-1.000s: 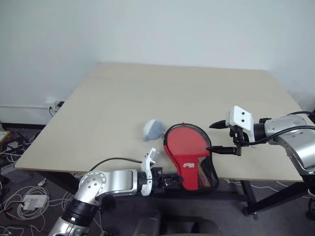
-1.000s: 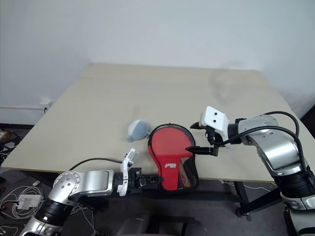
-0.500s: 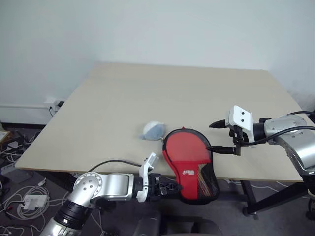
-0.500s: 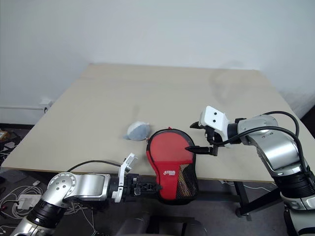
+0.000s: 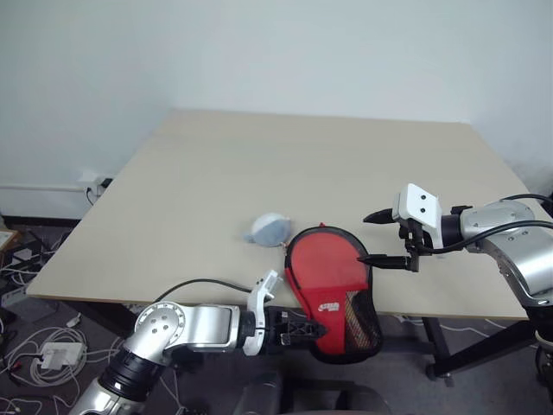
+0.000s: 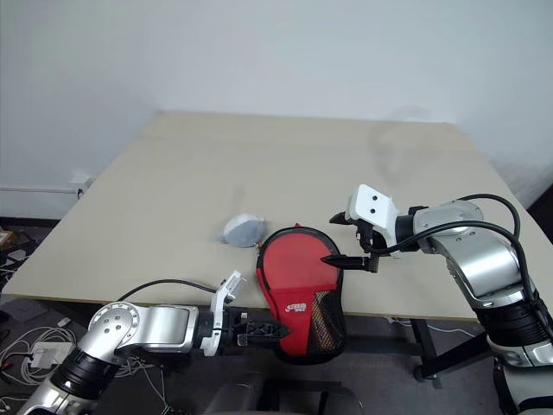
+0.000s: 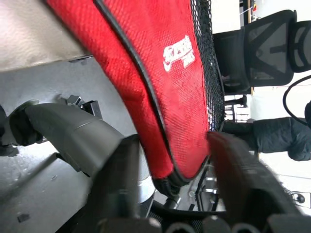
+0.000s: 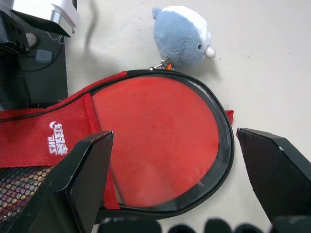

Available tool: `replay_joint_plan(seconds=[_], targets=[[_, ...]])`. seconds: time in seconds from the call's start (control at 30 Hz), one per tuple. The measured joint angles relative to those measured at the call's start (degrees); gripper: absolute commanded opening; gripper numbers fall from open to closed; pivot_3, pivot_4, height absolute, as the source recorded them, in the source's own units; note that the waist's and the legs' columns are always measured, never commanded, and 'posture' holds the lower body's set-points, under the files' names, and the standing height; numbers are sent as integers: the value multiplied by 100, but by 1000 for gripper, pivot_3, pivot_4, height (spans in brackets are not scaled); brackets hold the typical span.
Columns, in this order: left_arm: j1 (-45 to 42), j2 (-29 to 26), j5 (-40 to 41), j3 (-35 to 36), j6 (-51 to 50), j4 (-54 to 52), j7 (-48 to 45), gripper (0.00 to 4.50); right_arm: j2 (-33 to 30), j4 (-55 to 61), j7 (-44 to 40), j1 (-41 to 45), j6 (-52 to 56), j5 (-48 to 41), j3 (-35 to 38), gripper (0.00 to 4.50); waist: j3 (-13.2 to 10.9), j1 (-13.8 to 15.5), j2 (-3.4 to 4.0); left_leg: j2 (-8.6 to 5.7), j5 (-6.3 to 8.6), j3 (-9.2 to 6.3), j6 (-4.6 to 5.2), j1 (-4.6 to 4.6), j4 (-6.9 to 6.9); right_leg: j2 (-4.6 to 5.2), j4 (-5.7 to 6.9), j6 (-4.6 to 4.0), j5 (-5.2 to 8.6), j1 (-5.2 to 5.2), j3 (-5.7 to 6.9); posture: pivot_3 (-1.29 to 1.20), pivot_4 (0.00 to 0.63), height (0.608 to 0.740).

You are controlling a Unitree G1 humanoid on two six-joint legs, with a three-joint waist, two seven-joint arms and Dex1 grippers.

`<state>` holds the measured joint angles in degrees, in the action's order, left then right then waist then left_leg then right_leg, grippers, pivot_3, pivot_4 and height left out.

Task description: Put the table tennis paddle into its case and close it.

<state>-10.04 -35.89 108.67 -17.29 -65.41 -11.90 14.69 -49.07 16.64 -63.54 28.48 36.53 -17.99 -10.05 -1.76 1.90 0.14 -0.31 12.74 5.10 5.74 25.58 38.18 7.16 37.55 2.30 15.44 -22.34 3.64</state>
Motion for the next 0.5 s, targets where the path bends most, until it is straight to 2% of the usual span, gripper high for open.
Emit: replay_joint_plan(seconds=[0.1,0.2,0.3,0.47,0.5], targets=[[-131,-362,-216,206,-105,-85,-340,4487,29,4,1,4,35,0,-20,4420,-1,-4,0,1,-2,0,-3,0,-2,-8,0,0,0,-1,2,0,0,707],[-235,-812,-605,576,-199,-153,-932,4487,138,20,43,6,98,-3,-44,4420,-2,-19,-1,1,-5,8,-9,0,-15,-11,1,1,0,-8,0,0,0,707],[-479,-1291,-1364,1041,-239,-594,-1989,4487,418,-1,247,62,240,0,-99,4420,-8,-33,-2,-1,-15,24,-25,0,-39,-14,0,2,-1,-16,-2,0,0,707],[-743,-1345,-2561,1511,347,-1039,-3473,4487,924,-78,627,238,470,6,-224,4420,-8,-65,-2,-3,-39,36,-64,-11,-84,-16,-2,2,-2,-26,-7,0,0,707],[-746,-1344,-2822,1540,462,-1021,-3646,4500,1006,-110,711,244,508,6,-224,4236,-7,-70,-3,-3,-43,36,-71,-11,-90,-19,-1,2,-2,-29,-6,0,0,707]])
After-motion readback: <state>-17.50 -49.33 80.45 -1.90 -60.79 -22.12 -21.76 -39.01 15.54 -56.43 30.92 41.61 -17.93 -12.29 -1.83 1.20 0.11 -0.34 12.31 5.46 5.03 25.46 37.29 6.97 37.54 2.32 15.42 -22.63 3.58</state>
